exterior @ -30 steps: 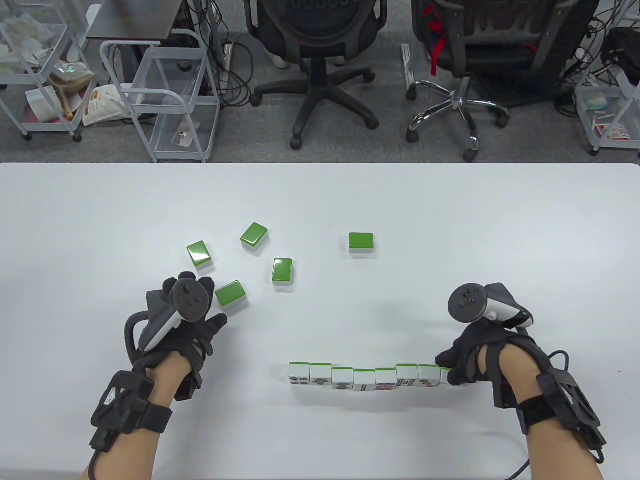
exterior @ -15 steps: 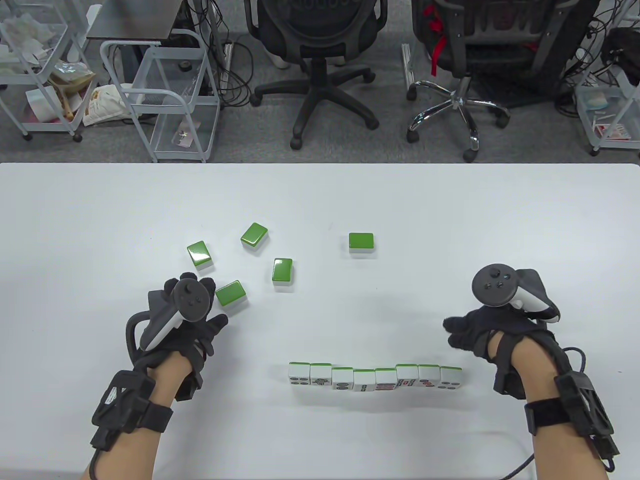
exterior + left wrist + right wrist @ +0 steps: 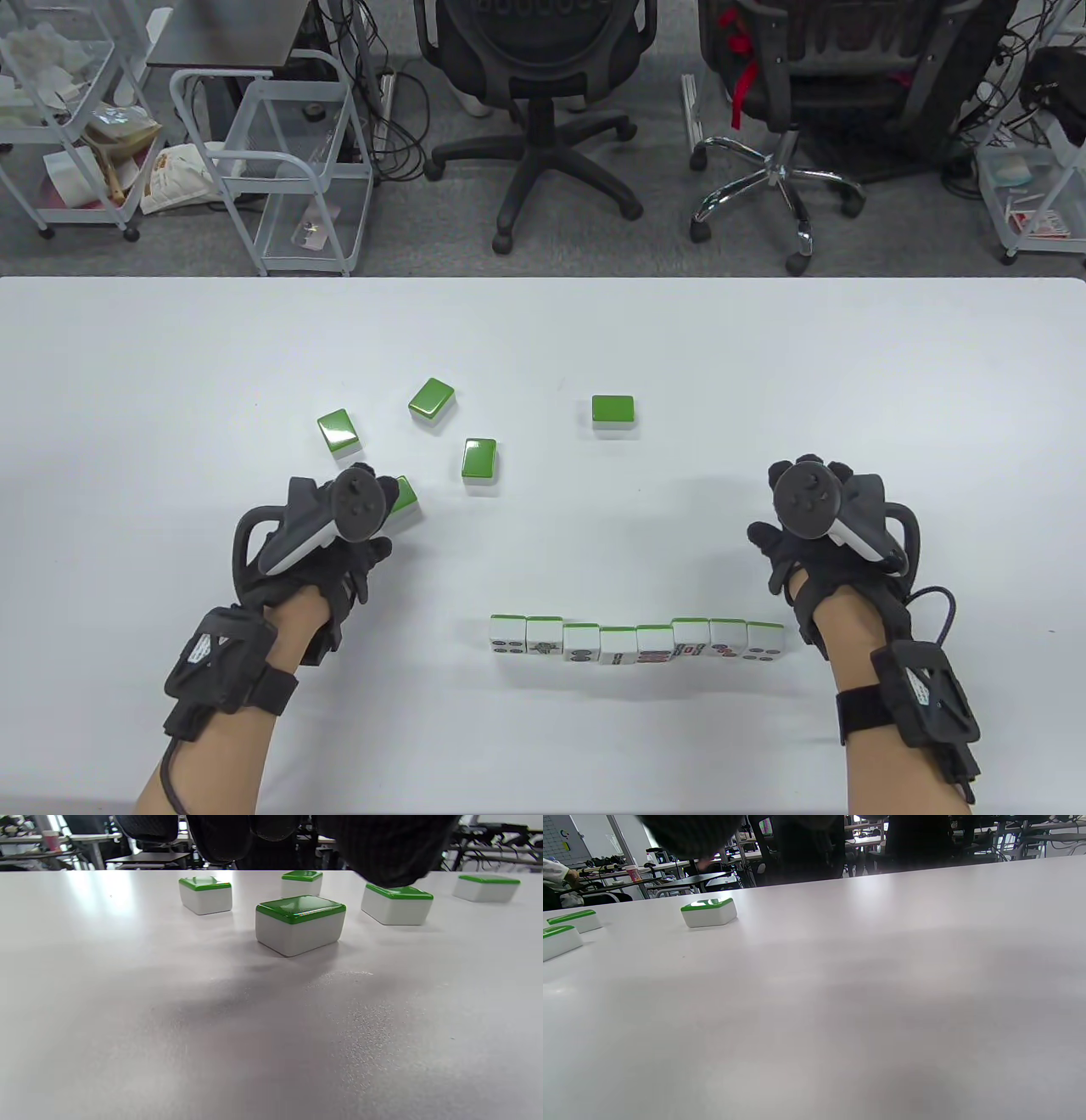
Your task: Stand mahjong tiles upright in a row
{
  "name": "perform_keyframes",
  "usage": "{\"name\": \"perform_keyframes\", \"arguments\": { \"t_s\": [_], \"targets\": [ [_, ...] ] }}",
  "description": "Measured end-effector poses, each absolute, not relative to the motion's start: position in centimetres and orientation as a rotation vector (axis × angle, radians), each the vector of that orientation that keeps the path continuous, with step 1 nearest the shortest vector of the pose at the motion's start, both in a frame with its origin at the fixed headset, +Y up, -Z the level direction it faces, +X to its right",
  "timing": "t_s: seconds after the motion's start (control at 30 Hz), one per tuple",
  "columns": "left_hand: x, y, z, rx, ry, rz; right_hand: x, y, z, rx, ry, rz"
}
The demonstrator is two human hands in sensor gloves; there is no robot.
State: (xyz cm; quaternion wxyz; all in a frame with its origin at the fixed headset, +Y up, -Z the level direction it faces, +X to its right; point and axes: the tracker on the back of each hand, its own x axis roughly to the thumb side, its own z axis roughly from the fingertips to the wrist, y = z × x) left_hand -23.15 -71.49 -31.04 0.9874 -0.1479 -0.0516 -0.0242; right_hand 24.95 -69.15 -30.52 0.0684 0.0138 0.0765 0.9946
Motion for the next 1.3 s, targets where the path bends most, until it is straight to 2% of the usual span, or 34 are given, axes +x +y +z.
{"name": "perform_keyframes", "arguments": {
  "t_s": [0.1,0.2,0.3,0.4,0.57,0.73,0.87,1.07,1.2,1.3],
  "targets": [
    [-21.6,-71.9,-32.2,-0.316,-0.214,-0.204,25.0,-69.2,-30.6,0.040,0.255,2.972],
    [-21.1,-72.5,-33.9,-0.335,-0.220,-0.277,25.1,-69.1,-30.6,0.040,0.258,2.978],
    [-20.7,-73.3,-35.5,-0.435,-0.225,-0.299,24.9,-69.2,-30.6,0.059,0.308,3.014],
    [-19.9,-74.3,-36.0,-0.476,-0.251,-0.361,24.9,-69.1,-30.6,0.061,0.314,3.004],
    [-19.5,-74.9,-35.7,-0.388,-0.269,-0.463,25.2,-69.1,-30.6,0.056,0.319,2.999],
    [-19.8,-74.9,-35.5,-0.330,-0.247,-0.410,25.3,-69.1,-30.5,0.049,0.338,2.974],
    [-19.7,-73.7,-34.7,-0.426,-0.270,-0.359,25.3,-68.9,-30.4,0.053,0.325,2.974],
    [-17.2,-71.4,-31.3,-0.550,-0.431,-0.102,25.4,-69.1,-30.5,0.061,0.332,2.970],
    [-15.3,-72.4,-29.4,-0.725,-0.486,-0.033,25.6,-69.1,-30.4,0.053,0.333,2.950],
    [-13.7,-73.3,-28.1,-0.795,-0.537,0.006,25.7,-69.2,-30.3,0.047,0.345,2.943]
  ]
}}
